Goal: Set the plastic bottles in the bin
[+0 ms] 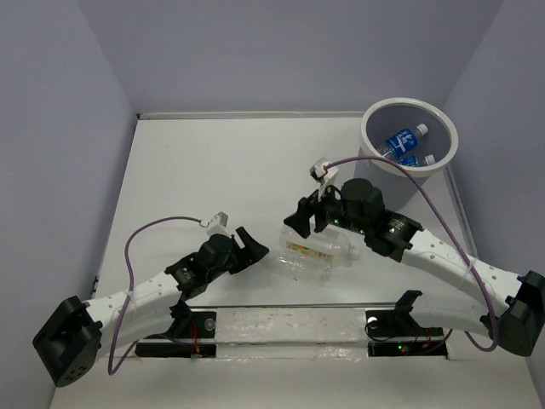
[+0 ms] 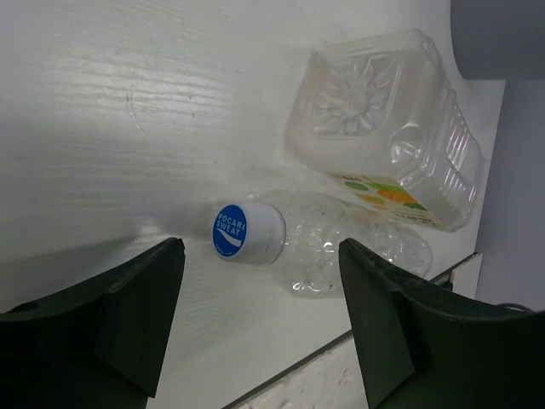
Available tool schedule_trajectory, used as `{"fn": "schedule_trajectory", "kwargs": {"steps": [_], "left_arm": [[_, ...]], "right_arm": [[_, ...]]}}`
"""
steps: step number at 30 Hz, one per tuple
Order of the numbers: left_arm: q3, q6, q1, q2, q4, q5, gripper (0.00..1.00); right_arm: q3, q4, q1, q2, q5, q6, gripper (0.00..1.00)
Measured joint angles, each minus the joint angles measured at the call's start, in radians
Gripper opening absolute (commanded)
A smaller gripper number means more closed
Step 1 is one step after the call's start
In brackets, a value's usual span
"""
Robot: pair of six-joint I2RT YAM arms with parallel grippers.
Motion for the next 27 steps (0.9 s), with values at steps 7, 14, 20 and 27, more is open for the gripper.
{"fn": "schedule_trajectory", "kwargs": {"steps": [7, 14, 20, 27], "left_arm": [[0.000, -0.008, 0.000, 0.109, 0.045, -0.036, 0.80], [0.012, 0.008, 0.000, 0.022, -0.005, -0.071, 0.82], [0.116, 0.067, 0.000, -0.189, -0.133, -0.158, 0.85], [0.246, 0.146, 0.000, -0.340, -0.293, -0.274, 0.87]], "right_arm": [[-0.037, -0.101, 0.182, 0.021, -0.030, -0.017, 0.70], [-0.067, -0.170, 0.265, 0.133, -0.001, -0.031, 0.77], [-0.063, -0.179, 0.340, 0.272, 0.068, -0.062, 0.79], [-0.011, -0.169, 0.341, 0.367, 0.163, -0.085, 0.79]]}}
